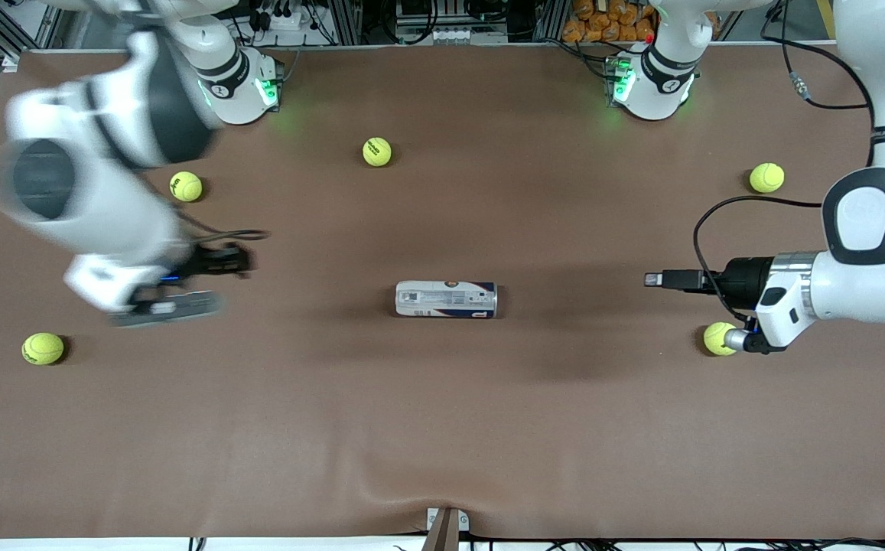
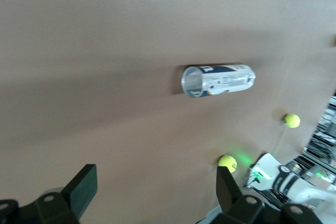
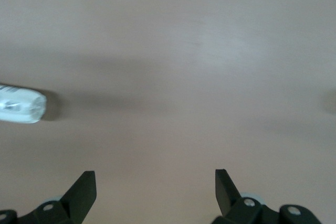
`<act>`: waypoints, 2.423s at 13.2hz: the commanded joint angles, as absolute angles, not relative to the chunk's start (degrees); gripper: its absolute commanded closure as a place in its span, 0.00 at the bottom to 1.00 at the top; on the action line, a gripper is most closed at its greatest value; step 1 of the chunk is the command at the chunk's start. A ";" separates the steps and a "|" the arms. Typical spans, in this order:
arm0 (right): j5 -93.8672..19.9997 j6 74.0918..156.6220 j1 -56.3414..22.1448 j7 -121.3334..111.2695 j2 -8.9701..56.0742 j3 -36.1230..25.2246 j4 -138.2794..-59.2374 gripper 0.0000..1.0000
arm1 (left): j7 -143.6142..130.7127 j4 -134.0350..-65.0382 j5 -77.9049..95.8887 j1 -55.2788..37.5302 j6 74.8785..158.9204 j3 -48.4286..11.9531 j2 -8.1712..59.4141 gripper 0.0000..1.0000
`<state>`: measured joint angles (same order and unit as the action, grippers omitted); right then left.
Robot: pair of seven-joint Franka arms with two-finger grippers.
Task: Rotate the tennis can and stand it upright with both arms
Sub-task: 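Open the right gripper and withdraw while the left gripper approaches the can, then move the left gripper to the can's open end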
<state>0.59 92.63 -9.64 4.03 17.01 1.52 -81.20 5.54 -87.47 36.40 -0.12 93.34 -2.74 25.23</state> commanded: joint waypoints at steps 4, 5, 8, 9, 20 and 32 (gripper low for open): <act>-2.72 84.32 4.03 -8.35 8.63 -0.79 -85.43 0.00 | 10.81 -91.39 42.27 -3.86 99.74 -3.25 28.48 0.00; -2.64 82.20 4.56 -7.83 7.05 -1.05 -85.52 0.00 | 12.03 -92.89 42.62 -4.56 101.50 -3.60 28.48 0.00; -2.72 80.77 6.23 -7.73 4.93 -1.58 -85.34 0.00 | 14.50 -96.50 49.63 -4.92 104.50 -4.66 29.09 0.00; -3.16 80.86 6.41 -7.73 4.83 -1.67 -85.25 0.00 | 14.68 -96.85 52.36 -5.36 104.50 -5.01 30.05 0.00; -2.56 78.57 1.50 -2.99 0.53 -3.34 -84.99 0.00 | 37.16 -98.70 71.34 -7.99 109.42 -5.71 41.39 0.00; 0.44 74.09 -0.97 5.19 -1.41 -2.90 -83.85 0.00 | 42.98 -98.17 80.85 -12.38 112.93 -5.71 45.53 0.00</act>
